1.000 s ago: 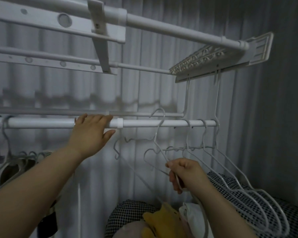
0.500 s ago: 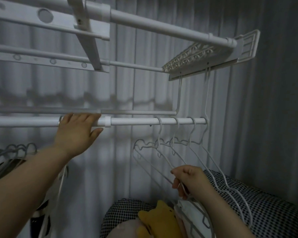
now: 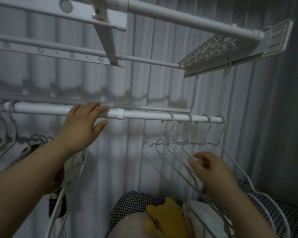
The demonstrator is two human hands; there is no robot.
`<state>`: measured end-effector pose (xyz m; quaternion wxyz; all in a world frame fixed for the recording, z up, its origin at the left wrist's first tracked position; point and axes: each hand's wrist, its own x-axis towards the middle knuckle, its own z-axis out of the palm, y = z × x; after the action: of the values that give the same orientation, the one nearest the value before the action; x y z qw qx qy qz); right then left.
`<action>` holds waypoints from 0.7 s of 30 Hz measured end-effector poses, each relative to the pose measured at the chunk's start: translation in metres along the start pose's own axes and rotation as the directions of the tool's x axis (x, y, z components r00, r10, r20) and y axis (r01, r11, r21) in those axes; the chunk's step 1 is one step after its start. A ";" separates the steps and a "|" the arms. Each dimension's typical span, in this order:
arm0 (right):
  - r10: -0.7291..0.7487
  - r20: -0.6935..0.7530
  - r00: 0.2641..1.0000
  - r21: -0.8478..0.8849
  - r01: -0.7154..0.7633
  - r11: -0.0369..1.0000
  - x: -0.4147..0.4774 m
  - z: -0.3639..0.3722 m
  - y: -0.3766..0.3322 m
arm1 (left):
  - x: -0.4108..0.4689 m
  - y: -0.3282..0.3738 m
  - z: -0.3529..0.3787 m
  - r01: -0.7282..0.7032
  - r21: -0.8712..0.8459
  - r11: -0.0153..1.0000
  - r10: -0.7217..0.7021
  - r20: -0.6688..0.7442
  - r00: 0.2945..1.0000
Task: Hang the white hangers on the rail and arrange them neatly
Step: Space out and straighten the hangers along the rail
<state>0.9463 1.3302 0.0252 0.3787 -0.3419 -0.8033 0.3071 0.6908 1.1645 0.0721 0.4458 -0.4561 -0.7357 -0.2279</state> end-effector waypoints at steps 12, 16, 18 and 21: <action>-0.266 0.202 0.942 0.418 0.163 0.894 -0.057 0.129 -0.068 | -0.051 -0.077 -0.040 0.170 0.076 0.983 -0.173 0.037 0.984; -0.175 0.524 0.834 0.478 -0.118 0.870 -0.080 0.176 -0.108 | -0.046 -0.101 -0.041 0.056 0.096 0.994 -0.064 0.085 0.994; -0.140 0.531 0.836 0.533 -0.200 0.822 -0.085 0.192 -0.121 | -0.043 -0.112 -0.040 0.006 0.096 0.995 -0.017 0.110 0.994; -0.060 0.529 0.846 0.534 -0.278 0.799 -0.094 0.206 -0.133 | -0.040 -0.125 -0.042 -0.043 0.077 0.996 0.034 0.118 0.992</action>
<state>0.7802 1.1319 -0.0207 0.2150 -0.1579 -0.7164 0.6447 0.6080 1.0548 0.0672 0.4242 -0.4646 -0.7601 -0.1626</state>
